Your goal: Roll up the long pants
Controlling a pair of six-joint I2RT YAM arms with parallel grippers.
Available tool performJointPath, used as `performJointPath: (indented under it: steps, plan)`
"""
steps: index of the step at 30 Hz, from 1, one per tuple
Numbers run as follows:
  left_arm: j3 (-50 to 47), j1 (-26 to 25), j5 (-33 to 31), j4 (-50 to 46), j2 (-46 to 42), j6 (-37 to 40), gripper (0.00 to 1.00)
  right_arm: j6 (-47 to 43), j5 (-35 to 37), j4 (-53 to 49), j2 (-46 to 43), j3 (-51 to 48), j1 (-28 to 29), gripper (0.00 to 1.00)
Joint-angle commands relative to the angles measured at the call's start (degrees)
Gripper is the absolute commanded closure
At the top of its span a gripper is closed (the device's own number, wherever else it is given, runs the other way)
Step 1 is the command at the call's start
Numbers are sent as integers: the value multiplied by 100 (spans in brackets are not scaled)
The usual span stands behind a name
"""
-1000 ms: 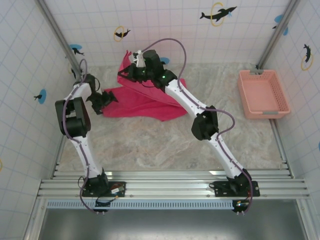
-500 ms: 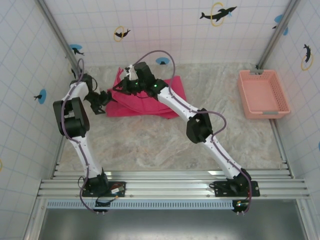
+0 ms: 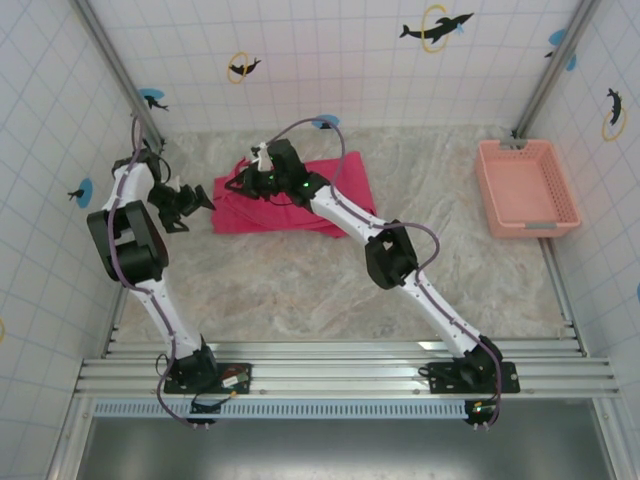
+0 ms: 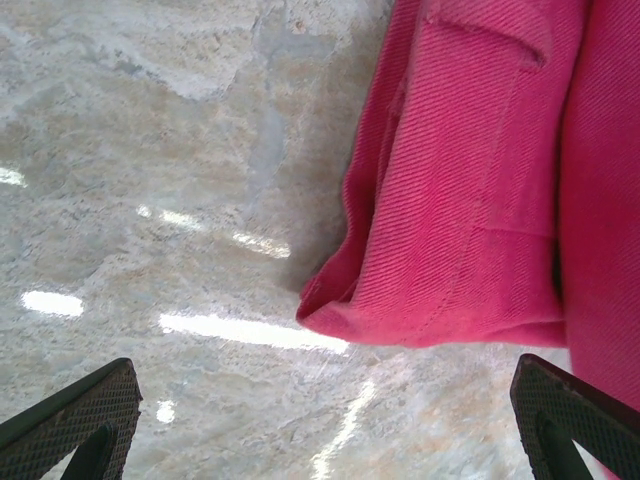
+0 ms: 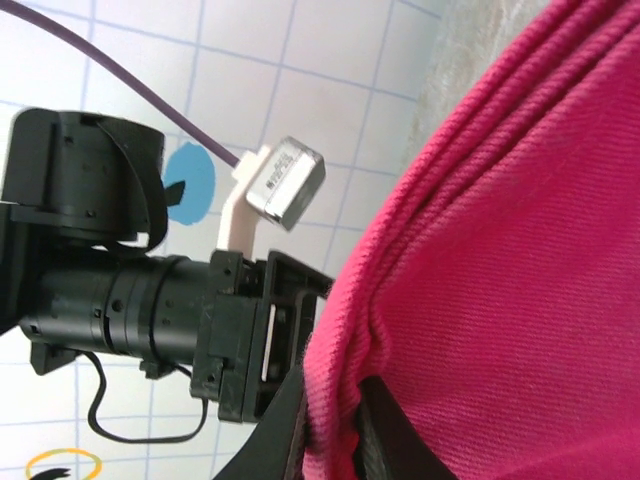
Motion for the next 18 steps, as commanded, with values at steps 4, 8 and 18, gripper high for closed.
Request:
performJointPath:
  steps: [4,8,18]
  plan:
    - [-68,47,65,-265,22,194,3,-252,78,252,-421,346,-266,93]
    - [96,37,203,-169,78,56,3,-1960,346,-1943,-1631,289,-937,94]
    - [242,-201,588,-35,139,-224,3,-4214,873,-4766,-4144,-1352,-3227,95]
